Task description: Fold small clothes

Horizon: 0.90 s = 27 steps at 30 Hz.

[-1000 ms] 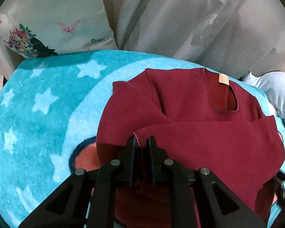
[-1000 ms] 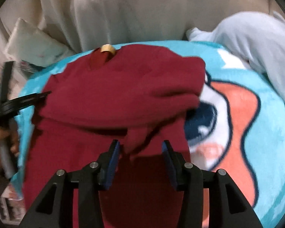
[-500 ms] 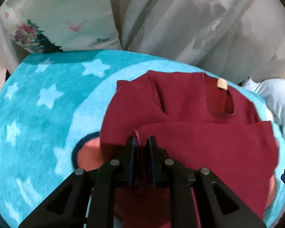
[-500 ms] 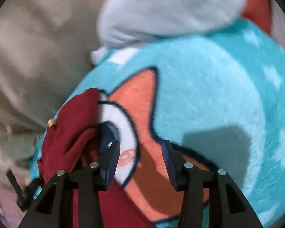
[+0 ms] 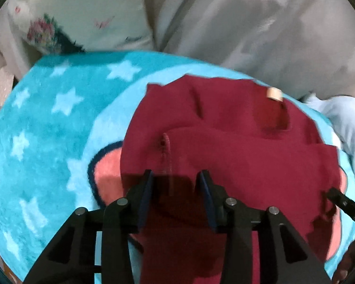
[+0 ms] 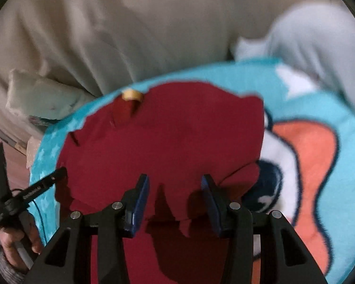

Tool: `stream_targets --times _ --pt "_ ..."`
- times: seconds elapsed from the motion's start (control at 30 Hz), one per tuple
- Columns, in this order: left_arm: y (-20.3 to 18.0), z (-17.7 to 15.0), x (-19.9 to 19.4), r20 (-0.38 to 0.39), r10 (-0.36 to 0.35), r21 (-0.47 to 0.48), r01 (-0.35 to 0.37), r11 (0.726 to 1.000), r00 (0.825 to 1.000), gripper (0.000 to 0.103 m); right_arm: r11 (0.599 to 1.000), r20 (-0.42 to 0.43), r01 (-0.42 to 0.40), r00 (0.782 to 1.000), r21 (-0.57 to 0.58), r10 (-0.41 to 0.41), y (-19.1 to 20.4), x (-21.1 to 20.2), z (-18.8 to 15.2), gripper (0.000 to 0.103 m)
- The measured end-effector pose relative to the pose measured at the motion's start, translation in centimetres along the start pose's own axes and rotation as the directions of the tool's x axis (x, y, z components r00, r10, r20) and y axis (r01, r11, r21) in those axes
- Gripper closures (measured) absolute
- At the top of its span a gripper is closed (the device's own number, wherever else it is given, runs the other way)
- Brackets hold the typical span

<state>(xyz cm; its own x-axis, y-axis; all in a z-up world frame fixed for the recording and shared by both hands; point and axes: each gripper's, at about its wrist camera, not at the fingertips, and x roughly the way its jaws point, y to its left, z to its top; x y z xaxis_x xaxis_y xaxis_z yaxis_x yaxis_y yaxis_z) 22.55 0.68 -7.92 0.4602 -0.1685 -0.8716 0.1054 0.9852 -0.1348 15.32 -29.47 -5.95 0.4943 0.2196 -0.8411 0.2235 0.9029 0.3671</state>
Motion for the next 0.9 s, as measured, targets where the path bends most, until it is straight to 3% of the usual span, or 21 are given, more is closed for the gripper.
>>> stream_targets --times 0.17,0.3,0.5,0.53,0.7,0.9 --pt "0.6 -1.0 -2.4 0.027 -0.033 -0.003 0.033 0.999 0.999 0.063 0.991 -0.003 -0.088 0.996 0.105 0.089 -2.4 -1.6 -0.7 0.055" --pt "2.3 -3.4 -4.4 0.032 -0.013 -0.024 0.014 1.0 0.999 0.056 0.994 0.002 -0.057 0.998 0.092 0.057 -3.4 -4.4 -2.8 0.05" --pt "5.4 -8.8 -3.8 -0.076 -0.067 -0.152 0.055 0.987 0.995 0.056 0.995 -0.116 0.005 0.993 0.099 0.007 -6.4 -5.2 -8.1 0.05" --pt "5.4 -9.7 -4.5 -0.046 -0.075 -0.152 0.067 0.986 0.996 0.056 0.994 -0.15 -0.008 0.988 0.112 0.024 -6.7 -5.0 -9.4 0.049" --pt "5.2 -13.5 -6.2 -0.064 -0.169 -0.157 0.157 0.975 0.984 0.056 0.99 -0.179 -0.088 0.978 0.11 0.107 -6.6 -6.4 -13.2 0.05" --pt "5.7 -18.6 -8.7 -0.053 -0.271 -0.206 0.255 0.945 0.961 0.056 0.956 -0.253 -0.243 0.927 0.161 0.278 -7.2 -7.4 -17.1 0.05"
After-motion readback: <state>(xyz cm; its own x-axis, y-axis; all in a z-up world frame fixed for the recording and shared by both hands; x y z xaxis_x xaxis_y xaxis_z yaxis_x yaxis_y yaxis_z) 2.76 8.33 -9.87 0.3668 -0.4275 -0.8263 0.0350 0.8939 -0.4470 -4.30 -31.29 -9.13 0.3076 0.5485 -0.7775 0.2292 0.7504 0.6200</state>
